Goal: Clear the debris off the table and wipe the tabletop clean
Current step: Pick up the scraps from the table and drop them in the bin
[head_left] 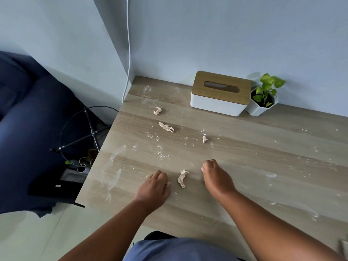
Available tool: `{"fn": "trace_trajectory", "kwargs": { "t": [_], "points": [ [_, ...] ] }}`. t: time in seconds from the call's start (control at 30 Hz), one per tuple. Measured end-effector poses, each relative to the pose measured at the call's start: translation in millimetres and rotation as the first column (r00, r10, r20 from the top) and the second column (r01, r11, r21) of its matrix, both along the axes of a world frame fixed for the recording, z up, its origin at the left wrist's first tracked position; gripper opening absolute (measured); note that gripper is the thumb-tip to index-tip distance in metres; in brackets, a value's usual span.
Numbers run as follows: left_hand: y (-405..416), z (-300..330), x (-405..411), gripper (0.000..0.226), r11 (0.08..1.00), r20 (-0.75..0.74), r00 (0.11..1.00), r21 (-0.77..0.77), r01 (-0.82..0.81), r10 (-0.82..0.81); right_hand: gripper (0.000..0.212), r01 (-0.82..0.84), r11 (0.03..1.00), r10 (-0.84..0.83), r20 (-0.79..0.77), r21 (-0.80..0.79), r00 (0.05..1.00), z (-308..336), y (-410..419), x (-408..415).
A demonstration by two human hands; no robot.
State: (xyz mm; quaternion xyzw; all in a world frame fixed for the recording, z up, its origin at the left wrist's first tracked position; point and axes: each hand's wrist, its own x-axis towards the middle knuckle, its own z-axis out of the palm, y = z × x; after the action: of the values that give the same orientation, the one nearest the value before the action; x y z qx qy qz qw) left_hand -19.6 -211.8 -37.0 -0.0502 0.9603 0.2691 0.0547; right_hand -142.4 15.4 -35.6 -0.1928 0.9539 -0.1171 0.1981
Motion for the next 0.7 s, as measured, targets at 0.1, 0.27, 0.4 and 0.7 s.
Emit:
{"fn": "trace_trajectory", "kwargs": {
  "t": [0.1,0.27,0.4,0.7],
  "points": [
    [-2,4,-6,0.011,0.997,0.038,0.998,0.06,-0.043,0.041,0.01,0.087,0.995,-0.084,0.047,-0.057,0.995,4,2,-4],
    [-3,6,-17,0.01,0.989,0.033,0.999,0.145,-0.018,0.013,0.047,0.069,0.992,-0.06,0.084,-0.101,0.995,8,13,-23],
    [-2,5,-25,0.018,0.987,0.025,1.0,0.161,-0.009,0.005,0.029,0.144,0.973,-0.139,0.042,-0.181,0.989,7,17,-39],
    [12,6,-40,0.039,0.996,0.002,0.997,0.045,0.075,-0.075,0.037,0.051,0.952,-0.099,-0.146,-0.301,0.984,13,11,-57]
  ]
}}
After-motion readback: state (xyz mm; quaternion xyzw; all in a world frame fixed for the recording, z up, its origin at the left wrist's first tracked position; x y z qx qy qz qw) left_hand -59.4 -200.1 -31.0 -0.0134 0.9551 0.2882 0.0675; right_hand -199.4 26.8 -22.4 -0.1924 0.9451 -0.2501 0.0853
